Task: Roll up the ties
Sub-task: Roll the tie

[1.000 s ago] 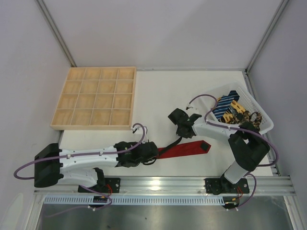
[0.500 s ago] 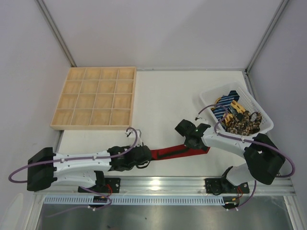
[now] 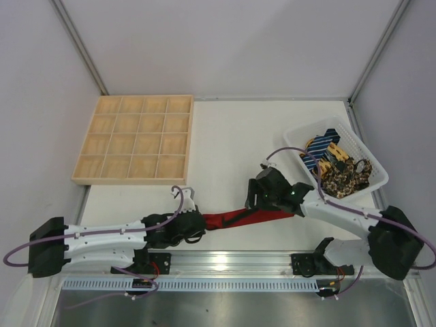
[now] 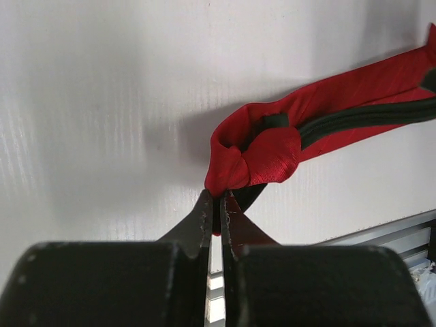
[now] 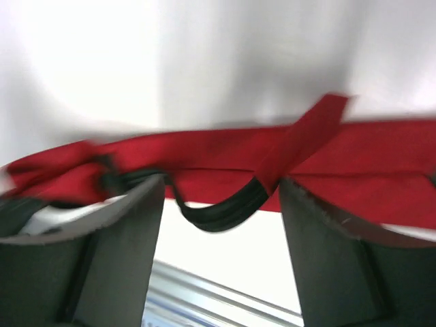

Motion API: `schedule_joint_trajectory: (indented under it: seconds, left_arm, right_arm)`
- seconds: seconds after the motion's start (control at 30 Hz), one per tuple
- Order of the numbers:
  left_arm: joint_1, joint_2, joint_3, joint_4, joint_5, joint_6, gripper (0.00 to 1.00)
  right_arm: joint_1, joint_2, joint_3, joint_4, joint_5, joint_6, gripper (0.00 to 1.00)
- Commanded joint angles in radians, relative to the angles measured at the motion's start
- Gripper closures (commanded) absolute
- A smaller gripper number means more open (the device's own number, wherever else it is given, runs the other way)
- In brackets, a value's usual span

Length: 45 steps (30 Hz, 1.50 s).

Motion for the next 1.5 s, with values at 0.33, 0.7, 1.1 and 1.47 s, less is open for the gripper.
schedule_joint_trajectory:
  seconds: [0.33,0.7,1.1,1.47]
  left_arm:
    - [-0.001,-0.046,-0.017,0.065,0.005,0.004,0.99]
    - [0.0,-0.052,-0.013,0.039,-0.004,-0.01,1.0]
    - [0.0,-0.072,-0.025,0.04,-0.006,-0.019,1.0]
    - [-0.001,-0.073,-0.022,0.043,-0.007,-0.013,1.0]
  right_arm:
    - [0.033,-0.246,-0.021,0.079,-0.167,-0.142,0.45]
    - [-0.007,-0.304,-0.087,-0.196,0.264,0.145,0.92]
    - [-0.057,-0.172,-0.176,-0.132,0.267,0.283,0.88]
    - [-0.013,-0.243,-0.153,-0.141,0.166,0.187,0.37]
